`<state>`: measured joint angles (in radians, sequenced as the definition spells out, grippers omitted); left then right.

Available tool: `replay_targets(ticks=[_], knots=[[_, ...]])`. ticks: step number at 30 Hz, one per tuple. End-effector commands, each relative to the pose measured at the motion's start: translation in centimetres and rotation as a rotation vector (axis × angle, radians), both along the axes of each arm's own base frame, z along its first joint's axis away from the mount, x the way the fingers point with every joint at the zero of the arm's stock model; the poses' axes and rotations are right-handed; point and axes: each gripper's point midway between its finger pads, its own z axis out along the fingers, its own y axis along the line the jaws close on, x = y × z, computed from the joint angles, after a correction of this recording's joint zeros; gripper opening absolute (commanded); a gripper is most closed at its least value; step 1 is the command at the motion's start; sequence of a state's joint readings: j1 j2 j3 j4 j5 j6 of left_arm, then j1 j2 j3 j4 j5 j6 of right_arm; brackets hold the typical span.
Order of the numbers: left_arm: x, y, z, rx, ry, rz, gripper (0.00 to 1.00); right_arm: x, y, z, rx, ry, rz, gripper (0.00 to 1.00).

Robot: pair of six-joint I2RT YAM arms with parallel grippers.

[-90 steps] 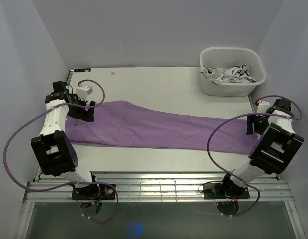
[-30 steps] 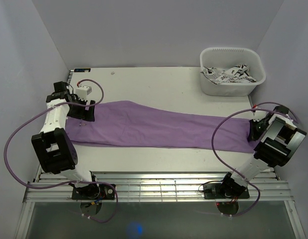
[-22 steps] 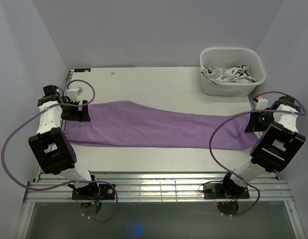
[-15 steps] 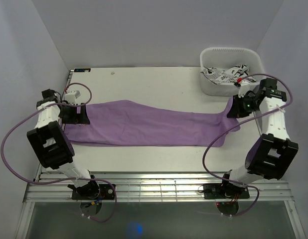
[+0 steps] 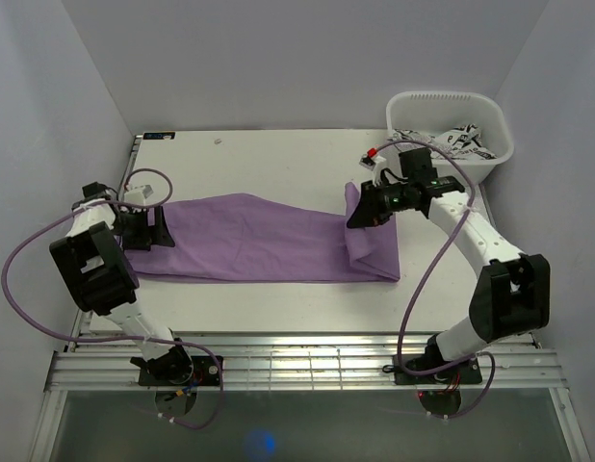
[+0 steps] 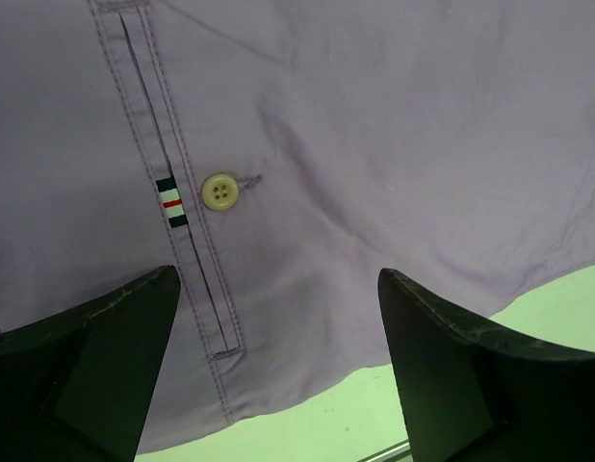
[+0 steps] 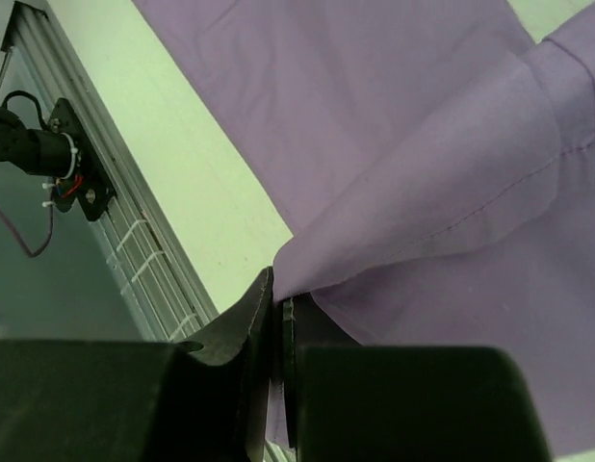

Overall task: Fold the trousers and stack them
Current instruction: Fold the trousers

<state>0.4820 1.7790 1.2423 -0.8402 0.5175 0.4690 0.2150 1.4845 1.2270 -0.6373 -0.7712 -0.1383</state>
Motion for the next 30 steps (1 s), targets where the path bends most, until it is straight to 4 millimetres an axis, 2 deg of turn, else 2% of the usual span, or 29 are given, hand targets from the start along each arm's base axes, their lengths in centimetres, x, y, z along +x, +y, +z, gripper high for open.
replay_targets(ticks=[1,7,12,18,19,25,30], knots=[[0.0,-0.3,-0.4,-0.029,0.000,0.028,0.95,1.4,5.2,0.5,0.112,-0.018,0.037,0.08],[-0.8,-0.3,-1.8,-0.021,0.037,0.052,0.94,3.5,9.7,-0.7,0.123,-0.003,0.046,0.08],[-1.5,-0.3,-2.6,-0.010,0.049,0.067,0.94,4.7,13.6,-0.4,0.180,0.000,0.045,0.08],[-2.2,-0.5,-3.5,-0.013,0.079,0.075,0.94,4.4,18.4,-1.6,0.201,0.035,0.074,0.08],[-2.3,-0.6,-3.6,-0.018,0.084,0.078,0.94,4.0,19.3,-2.5,0.192,0.054,0.083,0.08],[-2.7,-1.0,-4.1,-0.037,0.100,0.082,0.94,3.6,22.3,-3.9,0.193,0.071,0.105,0.08],[-3.2,-1.4,-4.7,-0.047,0.114,0.082,0.94,3.0,23.9,-4.7,0.195,0.083,0.119,0.08]])
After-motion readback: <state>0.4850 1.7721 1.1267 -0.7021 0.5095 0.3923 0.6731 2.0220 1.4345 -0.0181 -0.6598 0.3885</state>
